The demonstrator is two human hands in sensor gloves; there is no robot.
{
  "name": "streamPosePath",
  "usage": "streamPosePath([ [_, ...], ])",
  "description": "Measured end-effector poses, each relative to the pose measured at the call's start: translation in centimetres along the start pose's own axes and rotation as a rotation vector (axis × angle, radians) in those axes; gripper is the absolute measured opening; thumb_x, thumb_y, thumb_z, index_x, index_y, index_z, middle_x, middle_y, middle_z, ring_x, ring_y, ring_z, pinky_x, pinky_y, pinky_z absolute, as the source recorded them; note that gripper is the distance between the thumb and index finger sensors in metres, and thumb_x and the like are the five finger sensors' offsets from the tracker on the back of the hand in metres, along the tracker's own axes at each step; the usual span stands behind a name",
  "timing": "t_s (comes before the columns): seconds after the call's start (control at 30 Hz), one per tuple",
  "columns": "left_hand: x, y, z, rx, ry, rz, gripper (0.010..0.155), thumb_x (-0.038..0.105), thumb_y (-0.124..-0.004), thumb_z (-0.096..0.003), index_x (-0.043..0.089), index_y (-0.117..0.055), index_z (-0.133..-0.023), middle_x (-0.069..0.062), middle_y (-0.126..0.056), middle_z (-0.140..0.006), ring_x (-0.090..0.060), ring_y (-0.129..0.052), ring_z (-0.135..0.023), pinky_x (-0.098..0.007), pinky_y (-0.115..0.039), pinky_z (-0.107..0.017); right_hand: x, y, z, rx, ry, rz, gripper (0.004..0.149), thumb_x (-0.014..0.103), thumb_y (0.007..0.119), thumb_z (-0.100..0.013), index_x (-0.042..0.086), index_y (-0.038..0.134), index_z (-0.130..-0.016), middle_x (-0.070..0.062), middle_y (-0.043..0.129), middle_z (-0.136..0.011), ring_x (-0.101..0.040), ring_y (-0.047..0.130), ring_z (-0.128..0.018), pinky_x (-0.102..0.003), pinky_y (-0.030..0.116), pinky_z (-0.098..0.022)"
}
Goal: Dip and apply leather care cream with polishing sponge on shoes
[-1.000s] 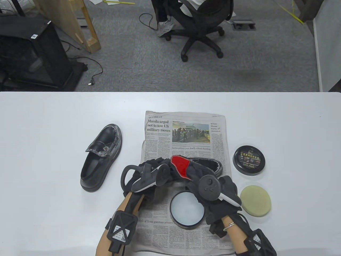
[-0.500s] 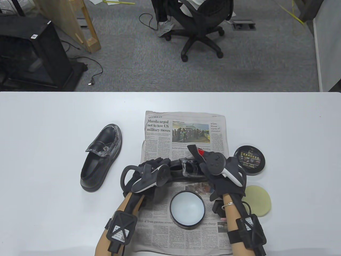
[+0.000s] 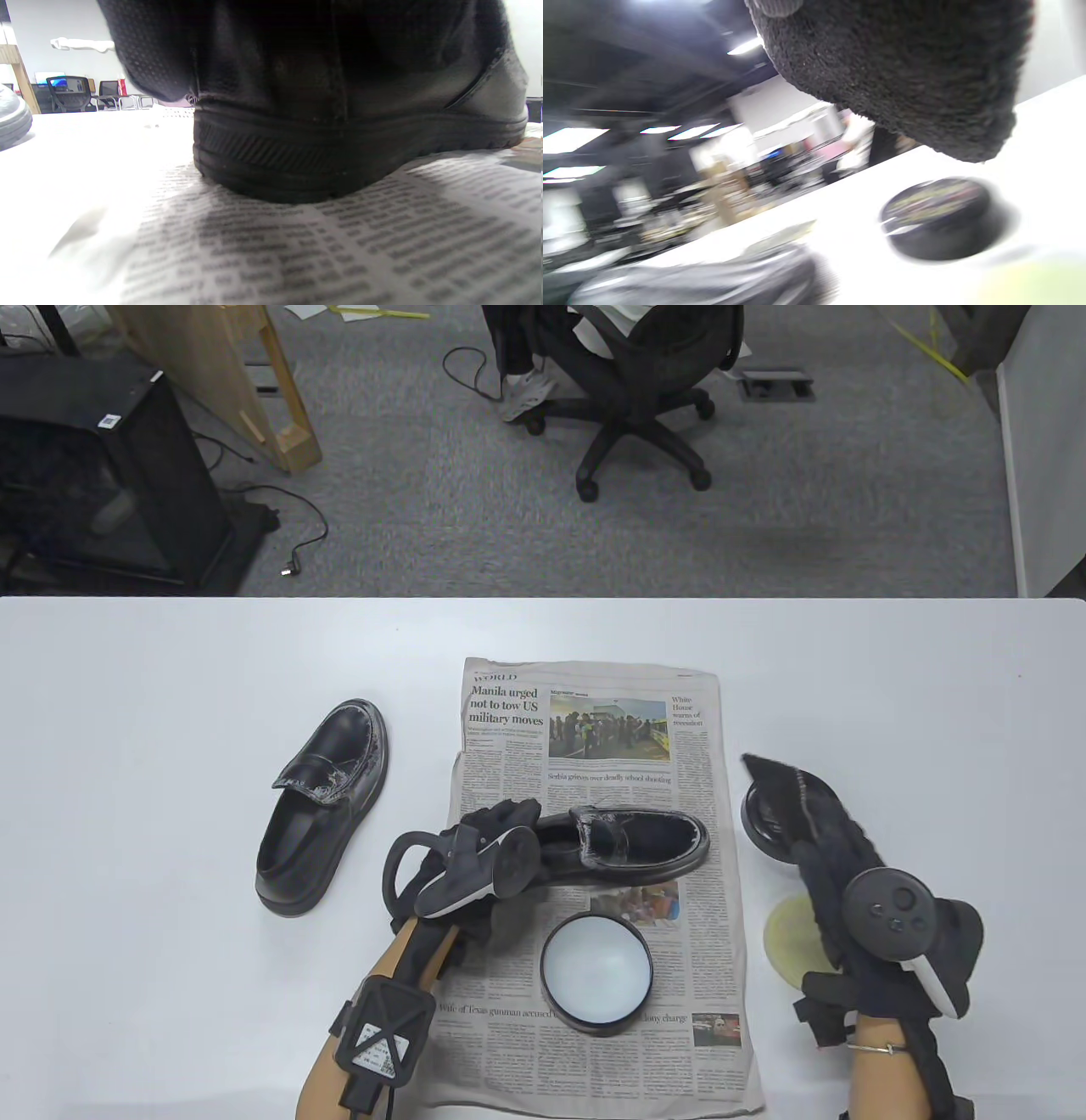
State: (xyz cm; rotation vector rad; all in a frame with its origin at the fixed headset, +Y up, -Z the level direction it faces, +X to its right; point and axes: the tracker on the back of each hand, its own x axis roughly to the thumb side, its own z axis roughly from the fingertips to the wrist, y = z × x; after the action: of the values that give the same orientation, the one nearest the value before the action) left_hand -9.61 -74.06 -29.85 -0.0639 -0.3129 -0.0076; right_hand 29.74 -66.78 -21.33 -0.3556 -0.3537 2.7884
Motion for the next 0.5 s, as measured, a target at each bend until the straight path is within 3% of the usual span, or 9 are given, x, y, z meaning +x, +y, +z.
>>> streamPosePath([
  [0.13,-0.2,0.6,0.7,0.008,-0.008,0.044,0.09,0.062,-0.075,-0.0444,0.023,-0.044,-0.119,-0.016,-0.054,-0.125,-0.042,-0.061,-0.109,-0.059,-0.067,-0.072,-5.4,2.4,-0.9,0.011,0.302,0.32,0.055,0.039,0.052,-0.065,0.019,0.046,-0.116,-0.017,0.051,-0.119,-0.051,0.056,-0.104,-0.064,0.051,-0.071],
  [0.23,-0.4,1.7,2.0,0.067,-0.017,0.065,0.089,0.061,-0.074,-0.046,0.022,-0.044,-0.119,-0.019,-0.048,-0.126,-0.045,-0.054,-0.11,-0.062,-0.062,-0.074,-8.8,5.4,-1.1,0.202,0.451,0.395,0.054,0.037,0.056,-0.064,0.021,0.046,-0.115,-0.018,0.051,-0.119,-0.051,0.055,-0.104,-0.064,0.05,-0.071],
  [0.3,-0.4,2.5,3.2,0.128,-0.034,0.092,0.087,0.061,-0.074,-0.0469,0.021,-0.045,-0.119,-0.02,-0.047,-0.126,-0.046,-0.053,-0.11,-0.062,-0.061,-0.074,-10.0,6.9,-1.0,0.391,0.466,0.312,0.057,0.041,0.057,-0.063,0.019,0.048,-0.115,-0.02,0.05,-0.119,-0.053,0.054,-0.104,-0.066,0.05,-0.07],
  [0.33,-0.4,3.0,4.1,0.174,-0.047,0.108,0.087,0.06,-0.073,-0.0475,0.02,-0.045,-0.119,-0.02,-0.048,-0.125,-0.045,-0.054,-0.109,-0.062,-0.061,-0.074,-10.0,7.3,-1.0,0.524,0.464,0.23,0.065,0.045,0.054,-0.064,0.013,0.037,-0.118,-0.025,0.033,-0.12,-0.057,0.039,-0.105,-0.068,0.047,-0.069],
  [0.37,-0.3,3.4,4.9,0.205,-0.06,0.118,0.086,0.06,-0.073,-0.0477,0.02,-0.047,-0.118,-0.02,-0.051,-0.124,-0.044,-0.057,-0.108,-0.061,-0.062,-0.074,-9.5,7.1,-0.9,0.535,0.459,0.195,0.071,0.049,0.049,-0.064,0.008,0.031,-0.12,-0.03,0.025,-0.12,-0.061,0.031,-0.104,-0.07,0.041,-0.069],
  [0.4,-0.1,3.7,5.5,0.22,-0.076,0.127,0.085,0.061,-0.073,-0.048,0.019,-0.048,-0.118,-0.019,-0.054,-0.123,-0.044,-0.06,-0.107,-0.06,-0.063,-0.073,-9.0,6.8,-0.9,0.49,0.432,0.2,0.076,0.05,0.049,-0.064,0.002,0.034,-0.119,-0.034,0.029,-0.119,-0.063,0.035,-0.103,-0.07,0.043,-0.068],
  [0.47,0.4,3.8,7.0,0.229,-0.125,0.158,0.083,0.061,-0.072,-0.0484,0.019,-0.051,-0.117,-0.019,-0.059,-0.12,-0.043,-0.064,-0.104,-0.059,-0.065,-0.072,-7.0,5.8,-0.7,0.401,0.329,0.228,0.076,0.053,0.049,-0.063,0.004,0.035,-0.12,-0.033,0.029,-0.12,-0.064,0.035,-0.103,-0.071,0.044,-0.068],
  [0.5,0.7,3.7,7.5,0.22,-0.152,0.167,0.083,0.061,-0.072,-0.0484,0.018,-0.052,-0.116,-0.019,-0.061,-0.119,-0.042,-0.066,-0.102,-0.058,-0.066,-0.072,-5.9,5.3,-0.6,0.383,0.277,0.241,0.073,0.054,0.05,-0.062,0.008,0.043,-0.119,-0.033,0.034,-0.12,-0.063,0.04,-0.103,-0.07,0.047,-0.068],
])
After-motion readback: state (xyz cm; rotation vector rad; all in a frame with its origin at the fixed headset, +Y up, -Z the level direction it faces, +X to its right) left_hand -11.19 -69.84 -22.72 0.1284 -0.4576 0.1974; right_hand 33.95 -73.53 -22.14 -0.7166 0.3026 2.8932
